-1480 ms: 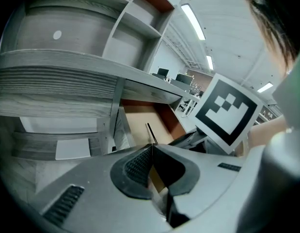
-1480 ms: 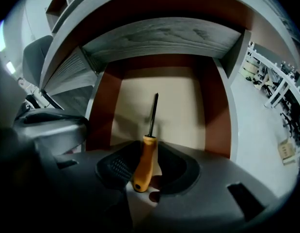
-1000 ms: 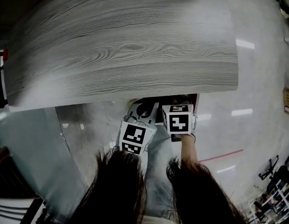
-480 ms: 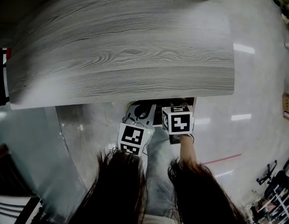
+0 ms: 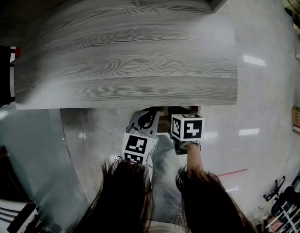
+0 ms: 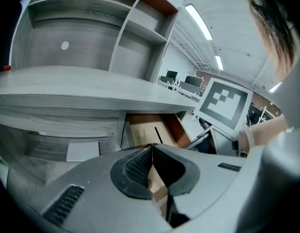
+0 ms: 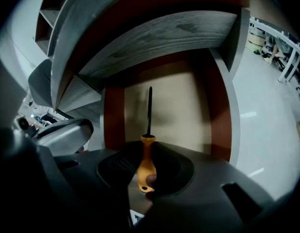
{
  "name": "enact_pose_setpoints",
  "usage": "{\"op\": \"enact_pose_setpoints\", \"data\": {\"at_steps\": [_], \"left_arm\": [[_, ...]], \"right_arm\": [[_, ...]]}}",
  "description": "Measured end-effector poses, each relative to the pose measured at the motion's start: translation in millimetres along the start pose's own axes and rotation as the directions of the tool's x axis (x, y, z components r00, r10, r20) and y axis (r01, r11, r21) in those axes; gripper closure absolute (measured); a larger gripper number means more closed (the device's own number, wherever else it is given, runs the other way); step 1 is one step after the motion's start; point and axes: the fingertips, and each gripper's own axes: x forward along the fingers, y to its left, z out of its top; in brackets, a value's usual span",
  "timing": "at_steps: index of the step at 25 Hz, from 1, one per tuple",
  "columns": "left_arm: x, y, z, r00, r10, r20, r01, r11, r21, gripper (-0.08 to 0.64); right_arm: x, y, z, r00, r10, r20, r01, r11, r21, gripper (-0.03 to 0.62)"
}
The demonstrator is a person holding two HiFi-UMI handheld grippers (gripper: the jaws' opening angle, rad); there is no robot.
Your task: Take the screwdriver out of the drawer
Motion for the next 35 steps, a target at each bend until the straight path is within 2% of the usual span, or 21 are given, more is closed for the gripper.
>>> {"op": "enact_pose_setpoints", "data": {"at_steps": [24,35], "left_arm": [[-49,-20,32,0.994,0.105,0.023,-0.105,0.994,-0.016,0.543],[-71,-31,39,0.994,0.107,0.004,-0.107,0.994,0.001,0.543]], "right_arm": [[-55,22,-7,0.985,0.169,-0.021,-0.167,0.983,0.072,0.505],[-77,30,-24,0.981,0.192,-0.030,-0.189,0.977,0.096,0.505]]}}
